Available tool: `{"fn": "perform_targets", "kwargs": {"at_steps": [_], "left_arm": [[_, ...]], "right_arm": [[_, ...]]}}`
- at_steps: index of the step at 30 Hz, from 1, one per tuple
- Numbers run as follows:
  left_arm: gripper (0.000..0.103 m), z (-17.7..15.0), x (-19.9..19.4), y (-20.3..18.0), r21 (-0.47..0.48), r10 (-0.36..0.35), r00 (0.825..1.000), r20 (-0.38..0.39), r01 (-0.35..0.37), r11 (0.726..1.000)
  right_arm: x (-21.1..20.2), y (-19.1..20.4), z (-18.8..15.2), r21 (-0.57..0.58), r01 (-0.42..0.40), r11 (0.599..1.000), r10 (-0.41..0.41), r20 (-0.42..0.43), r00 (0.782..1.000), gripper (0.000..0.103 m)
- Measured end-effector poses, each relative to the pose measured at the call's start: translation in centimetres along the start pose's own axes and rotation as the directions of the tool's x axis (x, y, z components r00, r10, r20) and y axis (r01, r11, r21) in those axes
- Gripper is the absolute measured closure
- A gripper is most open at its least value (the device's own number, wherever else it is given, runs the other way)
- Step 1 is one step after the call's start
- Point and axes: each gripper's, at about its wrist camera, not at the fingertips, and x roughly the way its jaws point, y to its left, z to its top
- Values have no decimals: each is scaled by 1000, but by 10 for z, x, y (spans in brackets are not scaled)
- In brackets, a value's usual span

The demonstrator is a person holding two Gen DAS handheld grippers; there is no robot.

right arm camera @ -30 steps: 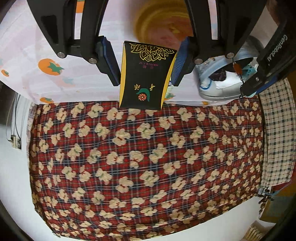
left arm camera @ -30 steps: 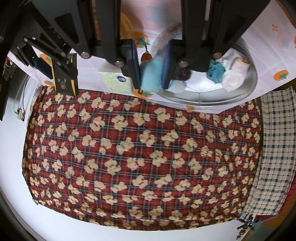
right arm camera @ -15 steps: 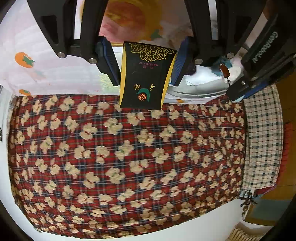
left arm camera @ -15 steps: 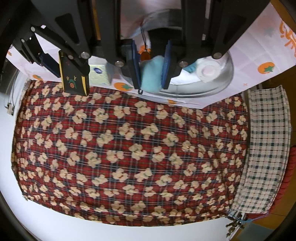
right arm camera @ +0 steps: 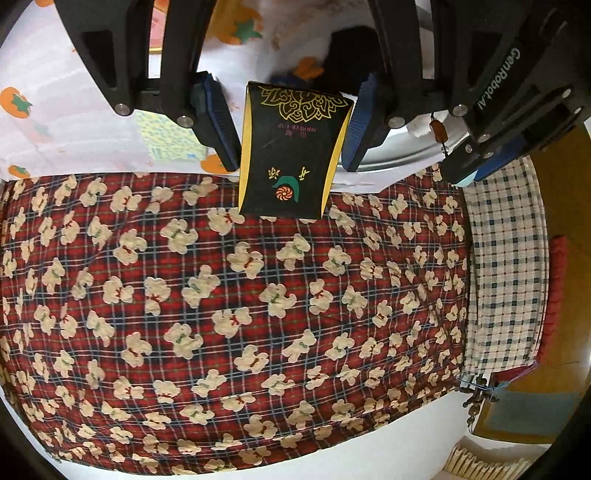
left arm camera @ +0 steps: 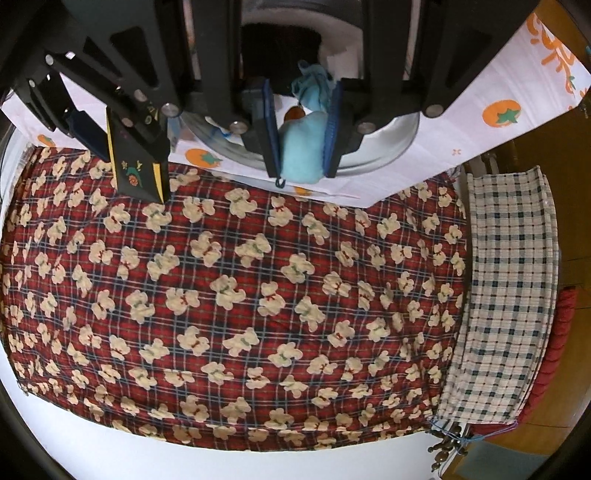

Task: Organize soft objects
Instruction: 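Lower the card box with the right tool while the left tool lowers the pom-pom into the tin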

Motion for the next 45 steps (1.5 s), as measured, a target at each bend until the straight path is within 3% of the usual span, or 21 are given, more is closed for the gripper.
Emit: {"fn": "perform_targets", "kwargs": {"at_steps": [10,19,29,37,45], "left_arm": [[82,15,15,11,-2,37,999,13,-37,999],[82,21,39,20,-18,82,994,-66,-84,996],[82,29,51,19,-5,96,992,-84,-96,995],[82,31,69,22,2,119,983,-141,-120,993],[82,21,86,26,25,160,958,-240,-158,987]], "right_arm": [[23,10,13,13,-14,1000,14,-11,1000,43],[45,10,22,16,-8,1000,9,-56,998,44],[71,6,33,33,-1,999,6,-130,992,44],[95,7,32,40,-9,999,19,-244,970,44],[113,10,30,14,-10,1000,14,-336,942,44]]}}
